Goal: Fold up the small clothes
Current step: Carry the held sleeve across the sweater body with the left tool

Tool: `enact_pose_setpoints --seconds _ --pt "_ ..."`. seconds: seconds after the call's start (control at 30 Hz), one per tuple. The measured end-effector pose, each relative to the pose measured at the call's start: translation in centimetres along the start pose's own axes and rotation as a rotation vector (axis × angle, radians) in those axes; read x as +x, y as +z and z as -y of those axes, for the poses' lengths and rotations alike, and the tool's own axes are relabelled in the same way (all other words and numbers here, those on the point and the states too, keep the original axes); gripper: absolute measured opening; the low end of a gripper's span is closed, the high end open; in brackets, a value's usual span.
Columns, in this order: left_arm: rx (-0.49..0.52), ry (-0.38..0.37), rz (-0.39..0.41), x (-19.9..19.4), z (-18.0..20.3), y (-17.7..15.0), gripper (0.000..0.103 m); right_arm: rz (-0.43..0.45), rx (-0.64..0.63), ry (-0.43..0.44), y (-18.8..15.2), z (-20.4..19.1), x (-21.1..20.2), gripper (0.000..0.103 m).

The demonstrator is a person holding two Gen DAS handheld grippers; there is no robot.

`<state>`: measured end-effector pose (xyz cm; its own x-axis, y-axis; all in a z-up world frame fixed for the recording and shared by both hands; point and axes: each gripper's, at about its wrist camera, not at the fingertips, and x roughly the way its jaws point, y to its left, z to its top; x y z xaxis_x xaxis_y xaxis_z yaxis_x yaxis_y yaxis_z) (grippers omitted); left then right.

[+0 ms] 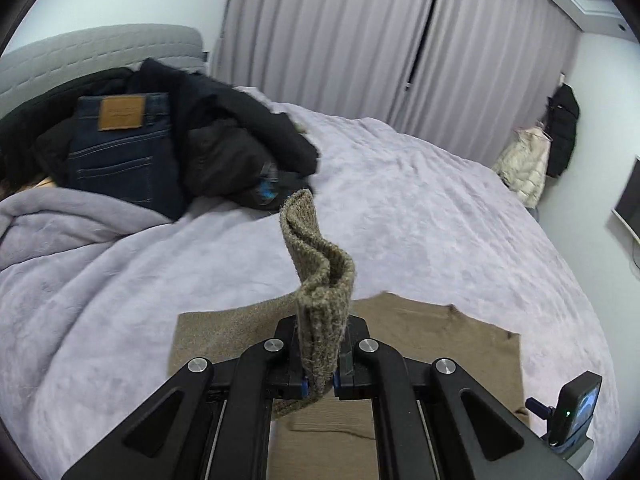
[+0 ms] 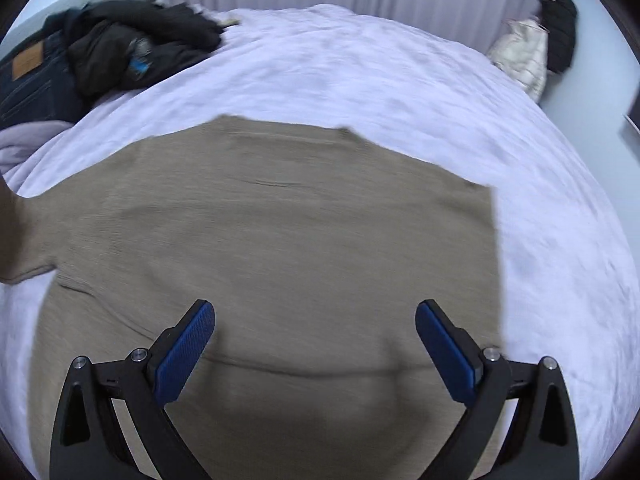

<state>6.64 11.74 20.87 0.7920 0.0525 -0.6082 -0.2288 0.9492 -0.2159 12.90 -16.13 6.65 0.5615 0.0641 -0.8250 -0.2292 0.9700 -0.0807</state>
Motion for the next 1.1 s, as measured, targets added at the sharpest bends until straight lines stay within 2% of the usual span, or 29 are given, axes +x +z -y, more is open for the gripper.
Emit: enact_pose_setpoints --seconds 0.1,0.23,0.4,0.57,0.83,0.87,1.0,1.1 --pt "0.087 -0.068 -0.027 1.8 8.0 -1.6 0.008 0.025 0.032 -0.006 -1.3 4.1 -1.4 0.101" --pt "0.174 -0.11 -0.131 6.5 17.0 -5.7 0.008 0.034 0.05 -0.04 -3.1 8.3 -2.0 0.101" --pt "0.222 -0.128 -0.249 12.6 23.3 -10.8 0.008 0.018 0.104 -0.034 -5.2 12.2 -1.2 0.101" --pt "0.223 -0.134 -0.305 15.6 25.4 -13.3 0.008 0.01 0.121 -0.014 -6.5 13.7 -0.3 0.101" --pt "0.273 -0.192 -0.248 14.4 28.0 -12.9 0.008 0.016 0.197 0.033 -7.9 16.0 0.1 0.101" --pt "0.28 -0.193 -0.258 14.7 28.2 -13.5 0.009 0.014 0.208 0.036 -8.0 16.2 0.1 0.101" --pt "0.299 -0.214 -0.429 16.6 27.6 -16.0 0.009 0.013 0.227 0.054 -8.4 16.7 0.0 0.101" --pt "0.269 -0.266 -0.449 15.4 25.9 -16.0 0.009 0.032 0.24 0.091 -8.3 17.2 -0.9 0.101"
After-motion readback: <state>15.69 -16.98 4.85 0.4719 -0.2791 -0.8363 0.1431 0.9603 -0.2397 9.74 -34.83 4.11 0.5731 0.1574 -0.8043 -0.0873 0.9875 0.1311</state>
